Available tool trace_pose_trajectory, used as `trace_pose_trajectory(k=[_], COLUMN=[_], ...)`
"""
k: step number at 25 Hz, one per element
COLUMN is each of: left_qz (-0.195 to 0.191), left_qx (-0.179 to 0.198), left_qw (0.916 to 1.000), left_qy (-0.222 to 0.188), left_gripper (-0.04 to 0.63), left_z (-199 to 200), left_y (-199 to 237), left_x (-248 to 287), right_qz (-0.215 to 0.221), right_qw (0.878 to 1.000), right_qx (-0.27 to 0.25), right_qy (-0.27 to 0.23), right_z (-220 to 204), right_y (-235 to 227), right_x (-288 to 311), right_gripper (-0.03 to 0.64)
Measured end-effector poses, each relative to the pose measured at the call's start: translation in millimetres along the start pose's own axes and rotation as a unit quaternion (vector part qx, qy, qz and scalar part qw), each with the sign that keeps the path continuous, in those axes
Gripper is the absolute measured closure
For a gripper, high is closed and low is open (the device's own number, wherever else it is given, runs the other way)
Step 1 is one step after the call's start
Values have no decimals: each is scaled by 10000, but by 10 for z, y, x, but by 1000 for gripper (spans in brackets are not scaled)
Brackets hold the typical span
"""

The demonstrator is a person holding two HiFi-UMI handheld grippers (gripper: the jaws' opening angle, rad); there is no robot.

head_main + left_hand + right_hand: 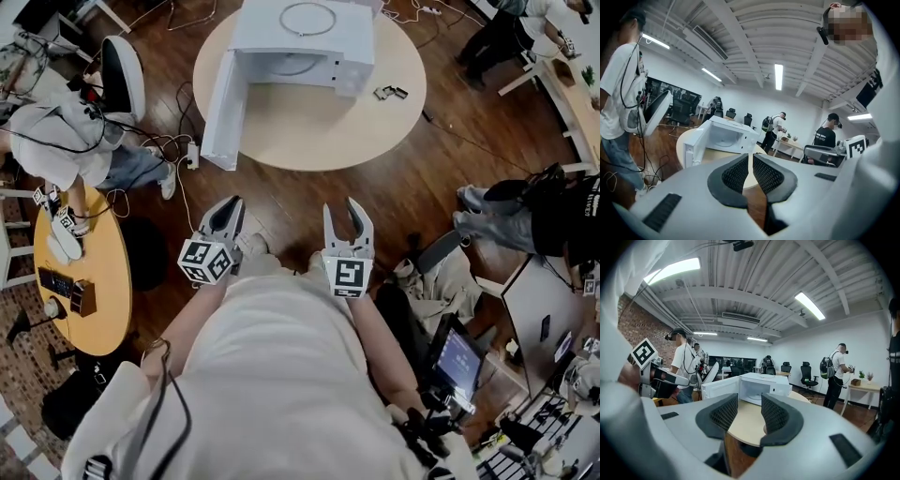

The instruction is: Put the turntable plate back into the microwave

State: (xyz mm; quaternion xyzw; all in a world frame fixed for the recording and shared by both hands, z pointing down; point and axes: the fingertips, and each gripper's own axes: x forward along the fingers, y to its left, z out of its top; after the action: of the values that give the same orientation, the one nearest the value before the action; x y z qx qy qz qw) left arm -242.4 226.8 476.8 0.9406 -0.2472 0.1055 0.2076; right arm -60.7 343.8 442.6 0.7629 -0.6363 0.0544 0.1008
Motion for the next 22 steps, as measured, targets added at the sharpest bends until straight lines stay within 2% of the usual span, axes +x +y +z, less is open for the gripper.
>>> trace_pose_trajectory(k=[5,8,13,15,19,22], left_qz=[309,626,1026,979,651,487], left_qx=[75,63,267,424,744,771], left_qw=[9994,9979,9937,9934,9944,9955], left_qy=[-108,-183,-368,-412,-359,-246], left_gripper=[560,560,560,560,560,560], left_z=[-21,5,139,181,141,67], left_y=[-61,6,96,62,-24,44], left_x=[-30,-98,-199,-249,-275,-289], right_qz=[159,297,571,615,538,414], right_qw=[9998,9995,9979,9977,9974,9976], right_qx=[-61,-46,-17,-143,-457,-547], right_qy=[-45,-110,-306,-264,-133,-35], right_z=[-58,-55,4,-3,-53,-147], right_y=[-79,-54,-1,38,47,70], right_x=[39,81,71,26,-35,-77], right_gripper=[471,470,471,469,469,469])
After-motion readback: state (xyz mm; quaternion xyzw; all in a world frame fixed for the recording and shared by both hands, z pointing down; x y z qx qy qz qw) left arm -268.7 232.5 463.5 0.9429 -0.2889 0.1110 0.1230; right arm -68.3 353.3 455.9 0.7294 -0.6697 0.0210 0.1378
